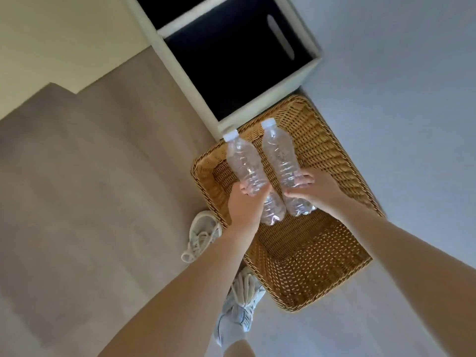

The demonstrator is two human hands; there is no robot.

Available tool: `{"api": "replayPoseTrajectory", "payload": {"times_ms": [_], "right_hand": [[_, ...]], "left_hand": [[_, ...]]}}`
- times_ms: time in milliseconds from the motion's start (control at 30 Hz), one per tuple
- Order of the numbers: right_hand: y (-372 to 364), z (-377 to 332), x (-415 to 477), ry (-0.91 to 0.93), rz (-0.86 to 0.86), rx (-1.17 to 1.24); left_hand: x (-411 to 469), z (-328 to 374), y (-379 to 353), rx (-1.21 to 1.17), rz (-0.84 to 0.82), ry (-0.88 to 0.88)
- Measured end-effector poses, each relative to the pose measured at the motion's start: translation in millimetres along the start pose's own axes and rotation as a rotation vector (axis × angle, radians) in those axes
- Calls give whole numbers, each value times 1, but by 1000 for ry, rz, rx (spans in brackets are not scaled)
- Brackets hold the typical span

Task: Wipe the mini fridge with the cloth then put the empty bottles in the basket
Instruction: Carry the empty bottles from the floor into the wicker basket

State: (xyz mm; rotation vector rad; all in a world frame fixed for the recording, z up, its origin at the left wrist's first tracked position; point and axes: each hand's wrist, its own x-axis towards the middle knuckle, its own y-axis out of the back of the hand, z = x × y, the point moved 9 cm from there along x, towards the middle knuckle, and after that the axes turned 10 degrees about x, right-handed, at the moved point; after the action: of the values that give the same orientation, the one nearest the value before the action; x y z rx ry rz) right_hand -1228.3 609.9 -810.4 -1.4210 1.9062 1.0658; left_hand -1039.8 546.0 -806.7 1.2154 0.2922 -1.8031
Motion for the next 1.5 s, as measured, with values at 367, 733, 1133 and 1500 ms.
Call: {"api": "replayPoseTrajectory", "payload": {"times_ms": [367, 733, 1133, 1500], "right_hand": [[-39, 54, 98, 39, -81, -131], [-46, 74, 124, 26, -65, -182], [-58, 80, 119, 111, -20, -244], [-32, 38, 59, 233, 235, -230]], "left_hand": [[91, -90, -48, -102, 13, 181], [125, -106, -57, -78, 75, 247], [128, -122, -61, 82, 85, 328], [77, -50, -22, 385, 233, 7]]}}
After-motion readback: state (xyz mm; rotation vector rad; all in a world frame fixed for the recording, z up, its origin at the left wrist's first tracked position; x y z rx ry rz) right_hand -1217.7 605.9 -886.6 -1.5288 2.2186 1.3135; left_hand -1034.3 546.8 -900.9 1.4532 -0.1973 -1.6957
